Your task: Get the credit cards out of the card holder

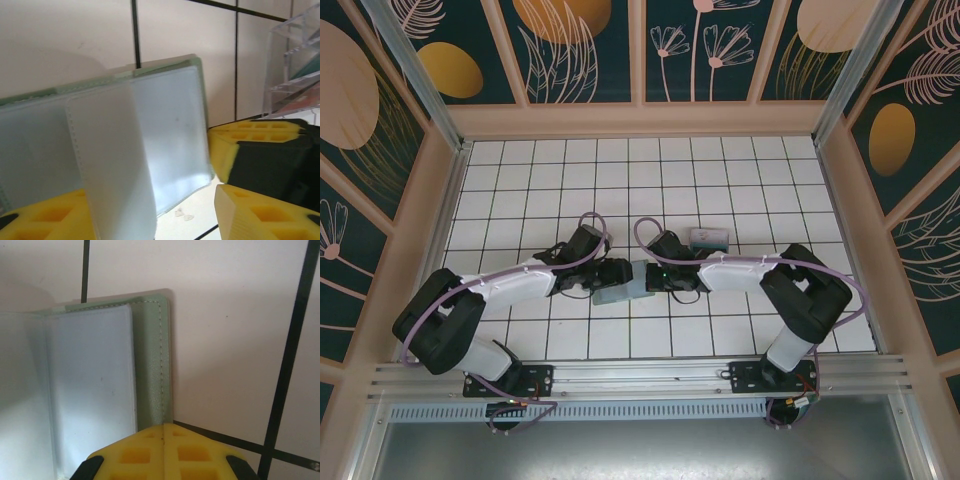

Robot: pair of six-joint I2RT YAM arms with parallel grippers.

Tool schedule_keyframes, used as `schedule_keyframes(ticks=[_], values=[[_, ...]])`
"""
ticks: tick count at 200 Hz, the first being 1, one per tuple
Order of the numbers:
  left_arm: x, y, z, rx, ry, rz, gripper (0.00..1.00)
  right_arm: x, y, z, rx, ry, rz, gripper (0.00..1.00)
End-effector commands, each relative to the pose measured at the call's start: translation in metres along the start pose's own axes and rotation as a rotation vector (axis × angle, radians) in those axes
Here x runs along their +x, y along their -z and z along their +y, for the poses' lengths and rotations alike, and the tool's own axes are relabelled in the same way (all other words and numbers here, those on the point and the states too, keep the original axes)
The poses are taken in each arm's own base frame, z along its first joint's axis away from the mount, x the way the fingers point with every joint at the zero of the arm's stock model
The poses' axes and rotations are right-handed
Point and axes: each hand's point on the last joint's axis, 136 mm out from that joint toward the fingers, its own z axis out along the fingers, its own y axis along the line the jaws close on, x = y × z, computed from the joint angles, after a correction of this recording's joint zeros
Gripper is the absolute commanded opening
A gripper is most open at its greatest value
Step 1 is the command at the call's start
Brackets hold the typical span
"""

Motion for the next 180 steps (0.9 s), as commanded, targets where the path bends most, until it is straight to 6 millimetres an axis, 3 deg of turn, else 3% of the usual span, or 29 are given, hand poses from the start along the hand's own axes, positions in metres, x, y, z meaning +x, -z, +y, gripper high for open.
schedule_keyframes(ticks=[1,33,51,77,99,112,180], values=[[-0.012,-0.001,-0.029,0.092,-0.041,-0.008,0.57,0.009,0.002,-0.018,0.075,-0.024,-0.005,0.00],[-0.020,0.007,-0.040,0.099,-0.055,-0.037,0.53,0.005,0.010,-0.024,0.080,-0.049,-0.028,0.00],[-0.024,0.018,-0.032,0.051,-0.057,-0.080,0.53,0.005,0.008,-0.025,0.081,-0.049,-0.022,0.00],[-0.024,0.031,0.000,-0.064,-0.017,-0.125,0.53,0.008,0.003,-0.026,0.082,-0.049,-0.005,0.00],[-0.012,0.031,0.036,-0.158,0.035,-0.105,0.54,0.008,0.003,-0.026,0.083,-0.047,-0.004,0.00],[-0.004,0.028,0.047,-0.182,0.042,-0.082,0.54,0.008,0.003,-0.026,0.084,-0.045,-0.003,0.00],[0.002,0.016,0.041,-0.126,0.040,-0.037,0.54,0.012,0.001,-0.026,0.082,-0.044,0.010,0.00]])
